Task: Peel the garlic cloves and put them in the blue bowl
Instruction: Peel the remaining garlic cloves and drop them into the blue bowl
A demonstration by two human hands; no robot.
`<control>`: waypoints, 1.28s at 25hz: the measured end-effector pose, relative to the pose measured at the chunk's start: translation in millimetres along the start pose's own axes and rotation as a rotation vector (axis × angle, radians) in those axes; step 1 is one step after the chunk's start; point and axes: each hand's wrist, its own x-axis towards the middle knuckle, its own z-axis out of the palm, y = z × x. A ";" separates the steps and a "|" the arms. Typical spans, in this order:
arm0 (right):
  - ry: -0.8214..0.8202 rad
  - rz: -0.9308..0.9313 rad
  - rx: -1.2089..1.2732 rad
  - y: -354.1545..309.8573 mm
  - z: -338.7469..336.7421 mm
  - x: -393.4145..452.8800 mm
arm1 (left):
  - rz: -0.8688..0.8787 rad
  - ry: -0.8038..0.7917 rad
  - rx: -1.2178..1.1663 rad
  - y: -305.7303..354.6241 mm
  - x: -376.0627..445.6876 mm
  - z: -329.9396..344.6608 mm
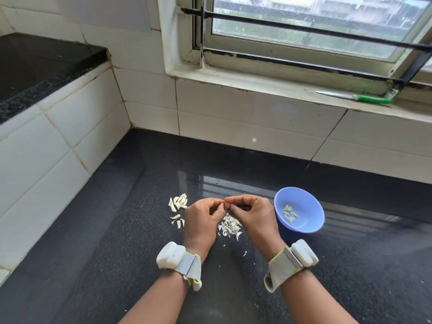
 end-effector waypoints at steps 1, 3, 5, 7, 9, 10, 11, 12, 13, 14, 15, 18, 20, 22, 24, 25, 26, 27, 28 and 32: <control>-0.008 -0.012 -0.002 -0.5 1.3 -1.0 | -0.010 0.006 -0.001 0.7 1.2 -1.4; -0.005 -0.014 0.027 -1.4 4.6 -3.8 | -0.034 -0.008 -0.041 0.9 3.5 -3.8; 0.000 0.048 0.156 -2.6 5.9 -4.7 | -0.089 -0.032 -0.131 -0.6 3.6 -4.1; -0.001 0.106 0.268 -3.2 6.6 -4.3 | -0.160 -0.037 -0.220 -3.7 2.9 -2.9; 0.001 0.135 0.313 -3.3 5.1 -3.0 | -0.204 -0.023 -0.274 -7.3 2.6 -0.7; -0.010 0.152 0.330 -3.3 4.3 -2.5 | -0.220 -0.017 -0.291 -7.9 2.7 -0.1; -0.025 0.179 0.365 -3.7 3.7 -2.2 | -0.234 -0.013 -0.307 -8.2 3.2 0.3; -0.041 0.218 0.428 -3.7 2.9 -2.3 | -0.246 -0.013 -0.323 -8.6 3.7 0.2; -0.055 0.266 0.512 -3.8 2.0 -2.2 | -0.256 -0.016 -0.339 -8.7 3.9 -0.1; -0.065 0.316 0.601 -3.7 0.6 -2.0 | -0.264 -0.020 -0.353 -8.4 3.8 -0.7; -0.071 0.365 0.682 -3.4 -0.9 -1.6 | -0.269 -0.025 -0.364 -7.6 3.4 -1.4; -0.088 0.495 0.841 -3.5 -4.9 -0.2 | -0.264 -0.031 -0.380 -4.3 1.8 -4.1; -0.098 0.548 0.888 -2.0 -6.6 0.3 | -0.267 -0.028 -0.374 -2.4 1.7 -4.5; -0.123 0.557 0.888 -1.7 -7.2 -0.5 | -0.266 -0.026 -0.372 -0.9 1.7 -4.3; -0.136 0.526 0.831 -0.4 -7.5 -1.1 | -0.269 -0.027 -0.370 0.2 1.9 -4.5; -0.125 0.482 0.754 1.9 -7.8 -0.9 | -0.273 -0.026 -0.372 0.6 2.2 -4.8; -0.099 0.412 0.615 5.1 -8.7 -0.3 | -0.279 -0.022 -0.375 0.8 2.5 -5.5; -0.058 0.322 0.400 9.1 -9.8 1.0 | -0.287 -0.017 -0.377 0.8 3.1 -6.4; -0.010 0.226 0.131 12.9 -11.5 2.6 | -0.296 -0.012 -0.378 0.1 3.5 -8.0; 0.023 -0.011 -0.464 25.0 -16.8 5.3 | -0.329 0.020 -0.386 -6.1 4.8 -15.1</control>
